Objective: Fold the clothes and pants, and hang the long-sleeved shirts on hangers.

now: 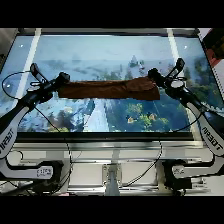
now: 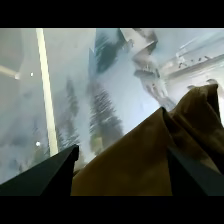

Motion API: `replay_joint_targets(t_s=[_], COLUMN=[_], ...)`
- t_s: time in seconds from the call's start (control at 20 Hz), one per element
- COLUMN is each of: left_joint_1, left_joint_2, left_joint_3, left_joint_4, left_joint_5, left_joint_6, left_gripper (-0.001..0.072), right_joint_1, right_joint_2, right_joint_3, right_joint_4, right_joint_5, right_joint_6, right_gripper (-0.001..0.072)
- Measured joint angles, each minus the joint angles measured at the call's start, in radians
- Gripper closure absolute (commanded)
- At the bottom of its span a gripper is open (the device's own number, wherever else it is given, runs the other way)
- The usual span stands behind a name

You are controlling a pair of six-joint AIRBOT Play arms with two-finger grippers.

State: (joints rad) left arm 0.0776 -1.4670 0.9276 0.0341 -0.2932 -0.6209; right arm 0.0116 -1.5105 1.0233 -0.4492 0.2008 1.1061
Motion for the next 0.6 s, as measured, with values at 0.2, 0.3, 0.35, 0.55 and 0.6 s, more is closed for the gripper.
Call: replay_joint_targets(t_s=[0.2,0.3,0.35,0.55,0.6], left_joint_1=[0.097,0.169,0.203,0.267,0.272], left_joint_2=[0.086,0.105,0.105,0.032,-0.001], left_joint_3=[0.000,0.001,0.004,0.086,0.125], left_joint_4=[0.150,0.276,0.356,0.635,0.680], left_joint_5=[-0.091,-0.164,-0.218,-0.448,-0.506], left_joint_6=[-0.056,-0.154,-0.208,-0.392,-0.428], left_gripper=[0.0203,0.0203,0.0202,0.0138,0.0048], right_joint_1=[-0.127,-0.191,-0.219,-0.296,-0.305], right_joint_2=[0.081,0.113,0.123,0.143,0.146], right_joint_3=[0.001,0.001,0.001,0.000,0.001], right_joint_4=[-0.082,-0.127,-0.143,-0.194,-0.202], right_joint_5=[0.137,0.204,0.237,0.345,0.363], right_joint_6=[0.000,0.000,0.000,-0.001,-0.001], right_gripper=[0.0089,0.0089,0.0089,0.0089,0.0089])
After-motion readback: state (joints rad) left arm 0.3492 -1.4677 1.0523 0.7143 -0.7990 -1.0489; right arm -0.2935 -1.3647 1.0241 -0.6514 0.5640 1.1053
